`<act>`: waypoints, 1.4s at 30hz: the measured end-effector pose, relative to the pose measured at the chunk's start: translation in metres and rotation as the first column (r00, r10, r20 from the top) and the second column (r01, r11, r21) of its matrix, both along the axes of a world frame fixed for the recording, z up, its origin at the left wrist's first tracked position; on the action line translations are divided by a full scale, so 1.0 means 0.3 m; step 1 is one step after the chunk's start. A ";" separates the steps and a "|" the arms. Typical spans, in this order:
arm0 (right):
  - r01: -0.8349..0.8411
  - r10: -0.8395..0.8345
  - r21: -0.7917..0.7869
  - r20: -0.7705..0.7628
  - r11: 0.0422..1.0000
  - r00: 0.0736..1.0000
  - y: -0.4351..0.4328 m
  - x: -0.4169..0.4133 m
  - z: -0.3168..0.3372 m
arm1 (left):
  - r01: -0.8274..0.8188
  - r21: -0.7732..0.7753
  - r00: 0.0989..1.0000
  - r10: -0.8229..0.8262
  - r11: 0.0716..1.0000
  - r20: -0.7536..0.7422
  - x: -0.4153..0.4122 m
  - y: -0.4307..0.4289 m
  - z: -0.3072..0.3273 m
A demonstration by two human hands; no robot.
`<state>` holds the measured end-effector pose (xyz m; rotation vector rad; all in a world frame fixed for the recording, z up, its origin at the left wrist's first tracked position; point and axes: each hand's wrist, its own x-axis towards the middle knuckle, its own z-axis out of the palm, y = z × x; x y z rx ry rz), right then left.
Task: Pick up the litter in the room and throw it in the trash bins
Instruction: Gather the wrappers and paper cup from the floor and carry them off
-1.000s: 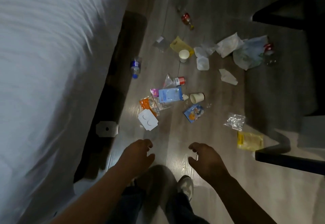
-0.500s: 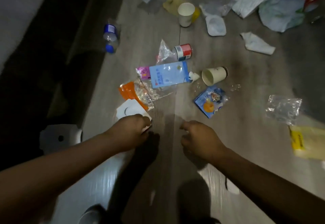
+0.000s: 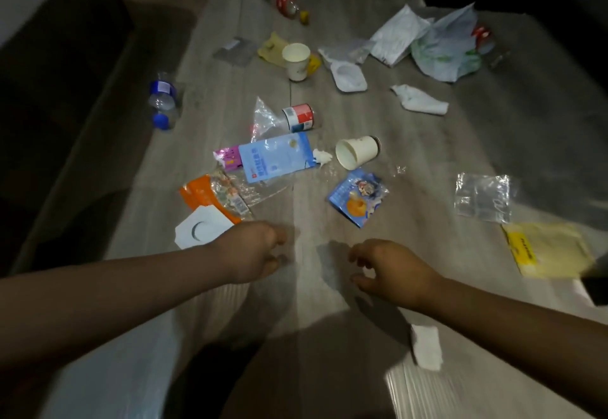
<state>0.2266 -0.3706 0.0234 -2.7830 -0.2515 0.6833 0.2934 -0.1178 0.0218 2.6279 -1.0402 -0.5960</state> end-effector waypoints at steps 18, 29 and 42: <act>-0.119 0.075 -0.232 -0.188 0.965 0.979 -0.259 -0.295 -0.142 | 0.074 0.147 0.996 -0.065 0.986 -0.065 -0.079 -0.113 -0.042; -0.028 -0.002 -0.214 -0.136 0.976 0.991 -0.327 -0.304 -0.208 | 0.079 0.127 0.991 -0.064 0.989 -0.118 -0.060 -0.130 -0.085; 0.162 -0.162 -0.011 0.026 0.987 0.986 -0.278 0.054 -0.220 | -0.070 0.114 0.981 0.089 0.991 -0.174 0.001 -0.054 -0.117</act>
